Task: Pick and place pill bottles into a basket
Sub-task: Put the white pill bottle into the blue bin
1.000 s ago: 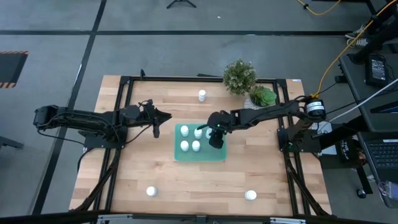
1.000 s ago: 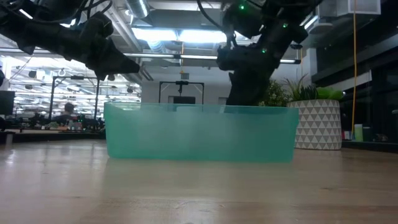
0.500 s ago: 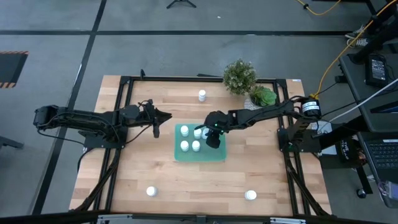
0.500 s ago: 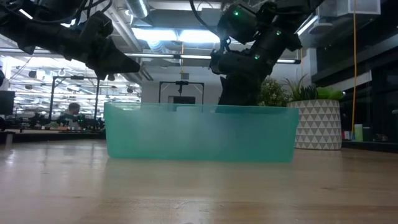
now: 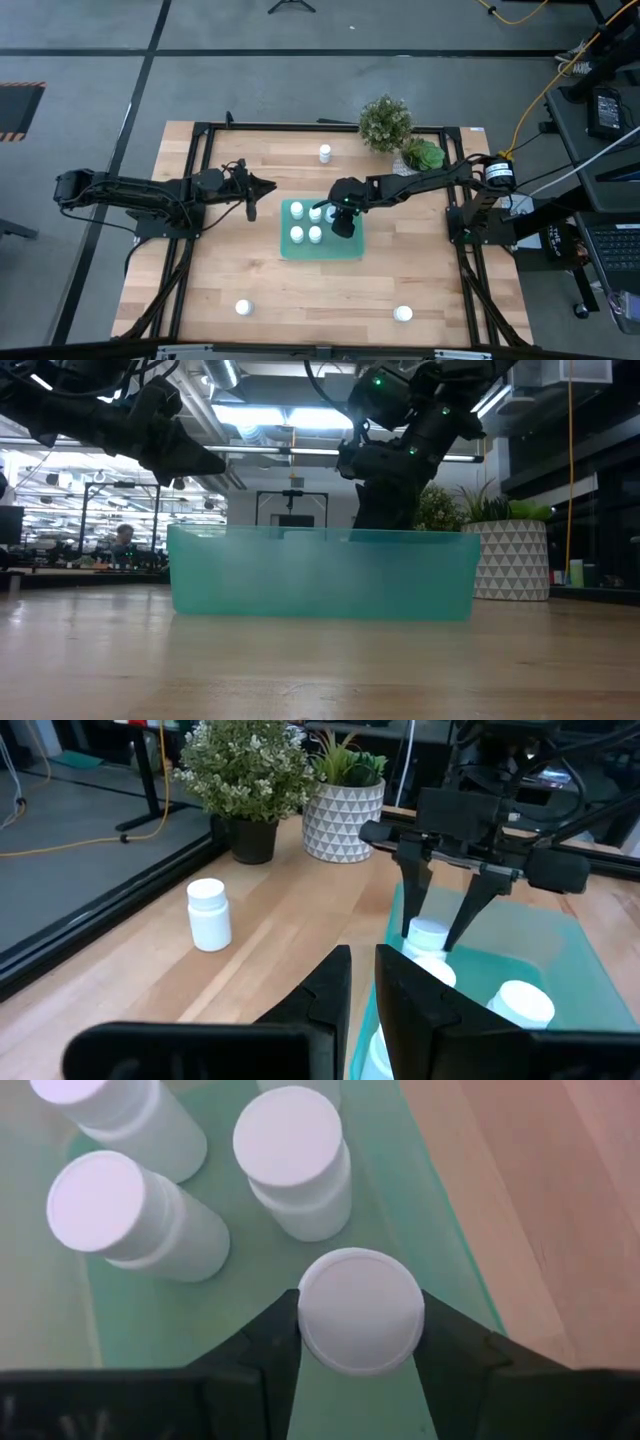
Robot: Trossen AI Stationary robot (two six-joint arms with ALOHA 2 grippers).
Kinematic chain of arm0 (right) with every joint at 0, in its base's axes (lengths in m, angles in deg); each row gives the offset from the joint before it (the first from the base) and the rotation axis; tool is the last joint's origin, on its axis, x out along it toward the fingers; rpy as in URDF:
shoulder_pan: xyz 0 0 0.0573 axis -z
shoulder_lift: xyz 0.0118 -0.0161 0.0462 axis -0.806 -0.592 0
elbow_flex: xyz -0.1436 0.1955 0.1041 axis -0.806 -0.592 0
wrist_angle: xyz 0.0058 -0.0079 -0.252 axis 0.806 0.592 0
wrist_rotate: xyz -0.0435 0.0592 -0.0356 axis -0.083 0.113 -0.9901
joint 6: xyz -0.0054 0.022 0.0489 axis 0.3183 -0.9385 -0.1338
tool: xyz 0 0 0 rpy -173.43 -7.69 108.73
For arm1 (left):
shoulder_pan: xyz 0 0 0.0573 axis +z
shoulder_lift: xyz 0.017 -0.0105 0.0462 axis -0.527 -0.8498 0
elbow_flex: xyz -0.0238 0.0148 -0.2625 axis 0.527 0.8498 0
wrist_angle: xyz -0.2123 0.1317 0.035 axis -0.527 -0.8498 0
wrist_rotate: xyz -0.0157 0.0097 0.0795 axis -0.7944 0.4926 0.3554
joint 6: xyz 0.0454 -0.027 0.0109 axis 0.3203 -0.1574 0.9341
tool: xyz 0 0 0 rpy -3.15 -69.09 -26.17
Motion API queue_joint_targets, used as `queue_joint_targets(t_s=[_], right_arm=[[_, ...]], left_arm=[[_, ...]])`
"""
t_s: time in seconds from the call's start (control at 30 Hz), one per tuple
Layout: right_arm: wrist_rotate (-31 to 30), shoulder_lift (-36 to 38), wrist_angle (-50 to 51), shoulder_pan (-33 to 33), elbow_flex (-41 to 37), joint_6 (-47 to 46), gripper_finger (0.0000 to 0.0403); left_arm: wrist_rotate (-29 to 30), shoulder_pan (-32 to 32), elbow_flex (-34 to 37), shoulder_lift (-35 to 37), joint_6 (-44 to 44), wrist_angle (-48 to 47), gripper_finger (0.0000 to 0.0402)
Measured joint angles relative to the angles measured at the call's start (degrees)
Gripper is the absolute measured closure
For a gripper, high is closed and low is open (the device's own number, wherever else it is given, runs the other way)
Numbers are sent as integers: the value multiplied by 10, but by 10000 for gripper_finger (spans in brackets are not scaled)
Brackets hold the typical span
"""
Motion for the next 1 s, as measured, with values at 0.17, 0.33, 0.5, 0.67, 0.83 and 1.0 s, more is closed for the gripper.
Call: queue_joint_targets(t_s=[0.17, 0.33, 0.5, 0.67, 0.83, 1.0], right_arm=[[-1, 0, 3, 0, 1, 1, 234], [-1, 0, 3, 0, 1, 0, 232], [-1, 0, 4, 0, 1, 1, 231], [-1, 0, 4, 0, 1, 0, 229], [-1, 0, 6, 0, 1, 0, 211], [-1, 0, 7, 0, 1, 1, 174]], left_arm=[[0, 0, 0, 0, 0, 0, 357], [0, 0, 0, 0, 1, 0, 357], [0, 0, 0, 0, 1, 0, 357], [0, 0, 0, 0, 1, 0, 357], [0, 0, 0, 0, 1, 0, 357], [0, 0, 0, 0, 1, 0, 357]])
